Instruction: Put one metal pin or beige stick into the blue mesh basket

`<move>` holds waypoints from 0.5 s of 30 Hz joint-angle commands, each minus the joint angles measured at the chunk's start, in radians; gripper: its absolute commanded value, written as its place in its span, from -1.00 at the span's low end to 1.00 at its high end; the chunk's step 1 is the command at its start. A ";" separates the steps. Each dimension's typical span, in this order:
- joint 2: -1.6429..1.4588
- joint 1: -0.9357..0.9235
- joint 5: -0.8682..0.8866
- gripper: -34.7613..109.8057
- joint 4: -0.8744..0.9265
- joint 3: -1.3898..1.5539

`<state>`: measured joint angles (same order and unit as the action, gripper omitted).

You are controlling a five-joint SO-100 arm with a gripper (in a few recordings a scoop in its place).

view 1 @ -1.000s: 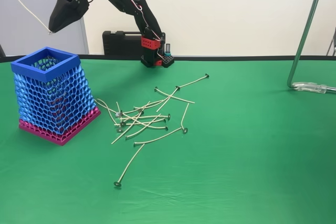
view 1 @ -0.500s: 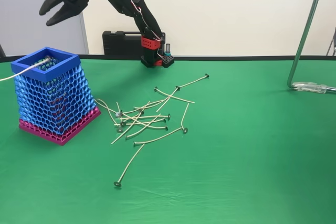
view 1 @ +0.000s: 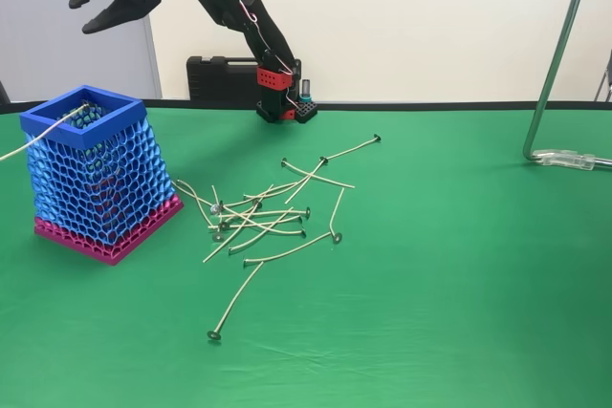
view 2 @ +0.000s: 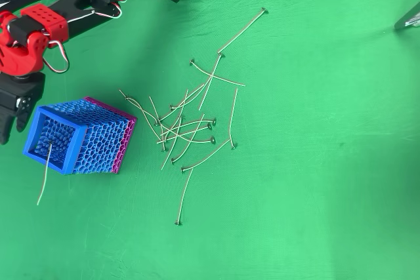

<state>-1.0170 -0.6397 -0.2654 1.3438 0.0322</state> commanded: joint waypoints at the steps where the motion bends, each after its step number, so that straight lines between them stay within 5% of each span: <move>1: -0.112 0.020 0.025 -0.47 -0.015 0.080; 15: -0.782 0.247 0.067 -0.51 -0.153 1.081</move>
<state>-1.6782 -0.4449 -0.2040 1.2410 0.8744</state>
